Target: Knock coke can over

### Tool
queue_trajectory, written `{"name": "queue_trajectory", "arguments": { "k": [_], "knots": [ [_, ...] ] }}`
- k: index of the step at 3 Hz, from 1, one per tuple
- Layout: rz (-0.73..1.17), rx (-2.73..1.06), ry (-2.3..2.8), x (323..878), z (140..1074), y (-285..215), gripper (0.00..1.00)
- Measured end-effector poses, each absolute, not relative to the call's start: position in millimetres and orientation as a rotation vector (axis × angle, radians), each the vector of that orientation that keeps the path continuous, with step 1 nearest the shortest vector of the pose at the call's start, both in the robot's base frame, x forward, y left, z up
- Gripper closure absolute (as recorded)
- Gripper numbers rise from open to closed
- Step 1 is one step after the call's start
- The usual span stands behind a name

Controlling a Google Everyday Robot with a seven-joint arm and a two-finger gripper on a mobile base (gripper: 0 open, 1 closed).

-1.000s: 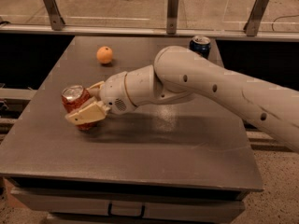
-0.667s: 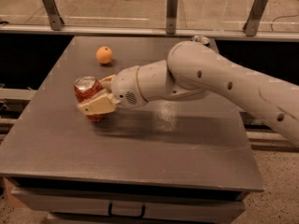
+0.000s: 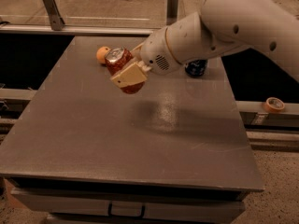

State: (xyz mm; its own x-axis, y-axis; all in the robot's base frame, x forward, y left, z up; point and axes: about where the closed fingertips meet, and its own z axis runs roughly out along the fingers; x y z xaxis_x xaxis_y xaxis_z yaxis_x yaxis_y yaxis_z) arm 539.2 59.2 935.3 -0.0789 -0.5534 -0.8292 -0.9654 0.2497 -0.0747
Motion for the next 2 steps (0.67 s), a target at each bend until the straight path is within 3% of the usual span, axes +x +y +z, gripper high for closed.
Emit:
{"name": "queue_trajectory", "arguments": {
  "k": [2],
  "knots": [
    [0.356,-1.839,1.855,521,914,70,1.0]
  ]
}}
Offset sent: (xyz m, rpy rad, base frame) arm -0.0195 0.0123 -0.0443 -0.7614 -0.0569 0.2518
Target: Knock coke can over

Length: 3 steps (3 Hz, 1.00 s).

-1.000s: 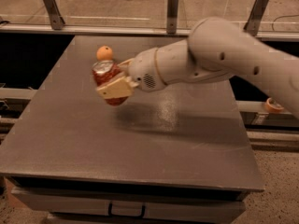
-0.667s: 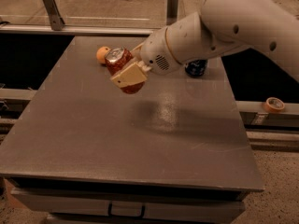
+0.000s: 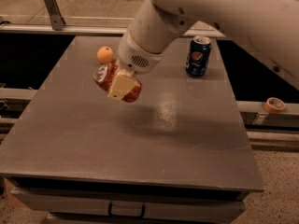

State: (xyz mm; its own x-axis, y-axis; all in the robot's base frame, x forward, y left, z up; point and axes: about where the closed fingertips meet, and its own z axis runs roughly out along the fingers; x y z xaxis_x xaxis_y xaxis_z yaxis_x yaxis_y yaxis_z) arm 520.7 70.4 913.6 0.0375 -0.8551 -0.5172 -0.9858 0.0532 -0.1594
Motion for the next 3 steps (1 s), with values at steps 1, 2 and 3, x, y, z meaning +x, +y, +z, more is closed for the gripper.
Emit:
{"name": "queue_trajectory", "arguments": {
  "k": [1,2,3],
  "knots": [
    [0.215,-2.027,1.86,514,895,83,1.0],
    [0.135,-2.163,1.847,508,880,101,0.82],
    [0.103,-2.263,1.817,501,869,119,0.59]
  ]
}}
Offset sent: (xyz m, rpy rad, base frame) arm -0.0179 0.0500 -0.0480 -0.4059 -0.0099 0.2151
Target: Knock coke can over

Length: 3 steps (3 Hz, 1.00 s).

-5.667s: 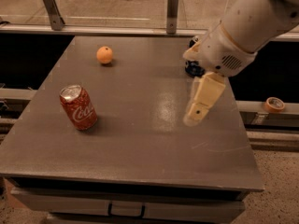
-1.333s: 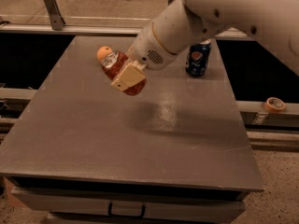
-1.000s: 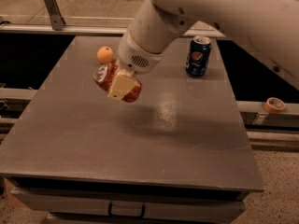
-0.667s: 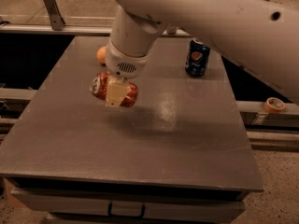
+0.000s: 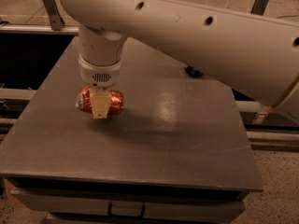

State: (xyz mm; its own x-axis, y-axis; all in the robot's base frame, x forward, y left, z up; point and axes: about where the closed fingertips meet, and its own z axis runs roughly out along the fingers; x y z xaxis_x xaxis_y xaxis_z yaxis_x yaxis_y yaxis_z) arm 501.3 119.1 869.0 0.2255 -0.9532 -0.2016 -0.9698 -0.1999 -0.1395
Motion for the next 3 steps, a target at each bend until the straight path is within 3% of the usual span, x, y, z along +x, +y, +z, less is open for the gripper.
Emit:
{"name": "queue_trajectory", "arguments": {
  "k": [2,3],
  "knots": [
    [0.116,-2.37,1.778,488,851,143,0.13],
    [0.129,-2.389,1.778,485,845,146,0.0]
  ]
}}
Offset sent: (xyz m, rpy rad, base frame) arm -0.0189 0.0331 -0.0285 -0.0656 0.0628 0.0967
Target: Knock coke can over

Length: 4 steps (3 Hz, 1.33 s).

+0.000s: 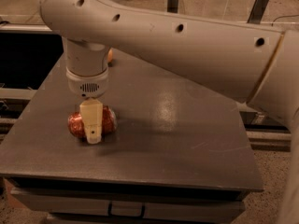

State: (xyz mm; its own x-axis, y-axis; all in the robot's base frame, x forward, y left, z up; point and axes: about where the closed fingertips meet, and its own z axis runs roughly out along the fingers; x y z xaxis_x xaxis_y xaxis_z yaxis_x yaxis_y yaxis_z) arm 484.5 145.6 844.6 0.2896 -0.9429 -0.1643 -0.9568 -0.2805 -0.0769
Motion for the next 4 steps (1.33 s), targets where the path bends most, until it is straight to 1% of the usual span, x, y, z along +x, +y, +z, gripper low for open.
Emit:
{"name": "queue_trajectory", "arguments": {
  "k": [3,4],
  "knots": [
    [0.18,-2.354,1.822,480,839,134,0.0],
    [0.262,-2.185,1.866,487,857,99,0.0]
  ]
}}
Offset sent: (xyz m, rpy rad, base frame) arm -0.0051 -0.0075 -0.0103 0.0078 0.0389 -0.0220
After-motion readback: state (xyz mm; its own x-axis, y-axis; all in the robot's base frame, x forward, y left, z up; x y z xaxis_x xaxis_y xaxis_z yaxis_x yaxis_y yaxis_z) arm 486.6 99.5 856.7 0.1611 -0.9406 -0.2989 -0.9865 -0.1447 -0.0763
